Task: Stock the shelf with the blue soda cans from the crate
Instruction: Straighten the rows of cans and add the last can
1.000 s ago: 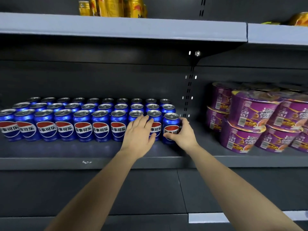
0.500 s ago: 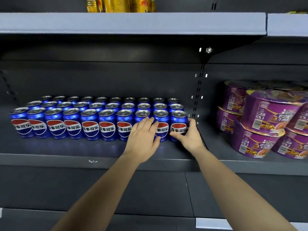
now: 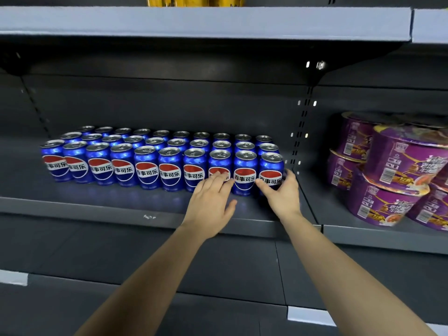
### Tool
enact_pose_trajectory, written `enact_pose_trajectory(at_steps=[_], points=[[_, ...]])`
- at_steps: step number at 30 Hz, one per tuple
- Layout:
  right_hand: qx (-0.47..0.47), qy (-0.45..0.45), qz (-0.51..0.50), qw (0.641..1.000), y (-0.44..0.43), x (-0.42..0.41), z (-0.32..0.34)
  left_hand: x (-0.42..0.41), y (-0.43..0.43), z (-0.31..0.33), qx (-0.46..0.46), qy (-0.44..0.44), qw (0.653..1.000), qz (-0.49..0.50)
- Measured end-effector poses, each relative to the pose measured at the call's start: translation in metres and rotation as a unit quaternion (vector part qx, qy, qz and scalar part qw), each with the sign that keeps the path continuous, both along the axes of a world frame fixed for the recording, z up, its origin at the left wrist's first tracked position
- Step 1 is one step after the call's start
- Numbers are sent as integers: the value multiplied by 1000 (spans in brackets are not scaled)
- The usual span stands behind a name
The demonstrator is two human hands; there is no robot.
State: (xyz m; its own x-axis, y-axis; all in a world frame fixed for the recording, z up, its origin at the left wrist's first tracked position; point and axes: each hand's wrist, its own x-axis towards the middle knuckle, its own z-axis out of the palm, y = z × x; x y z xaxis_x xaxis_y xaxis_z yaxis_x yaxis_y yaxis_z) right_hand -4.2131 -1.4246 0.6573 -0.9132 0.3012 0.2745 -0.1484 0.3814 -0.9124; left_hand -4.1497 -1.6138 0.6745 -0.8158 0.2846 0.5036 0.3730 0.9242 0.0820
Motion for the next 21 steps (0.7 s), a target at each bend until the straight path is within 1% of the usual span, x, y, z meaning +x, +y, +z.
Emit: enact_pose_trajectory(at_steps=[5,8,11,14,18,21], points=[[16,21,-34,999,-20,19,10,13,-27,-6,-3,-18,1000,19],[64,25,-80,994,-41,34,12,25,-53,-8,0,-19,999,26],[97,38,-95,990,-77,52,13,38,-91,-9,-1,-29,999,37],[120,69,-67,988,-127,73,13,54,-140,-13,-7,-38,998,45],[106,92,-6,990,-207,101,9,81,-215,-17,-22,-40,997,54],[118,105,35,987,-263,119,-3,100,-270,-22,-30,-52,996,63]])
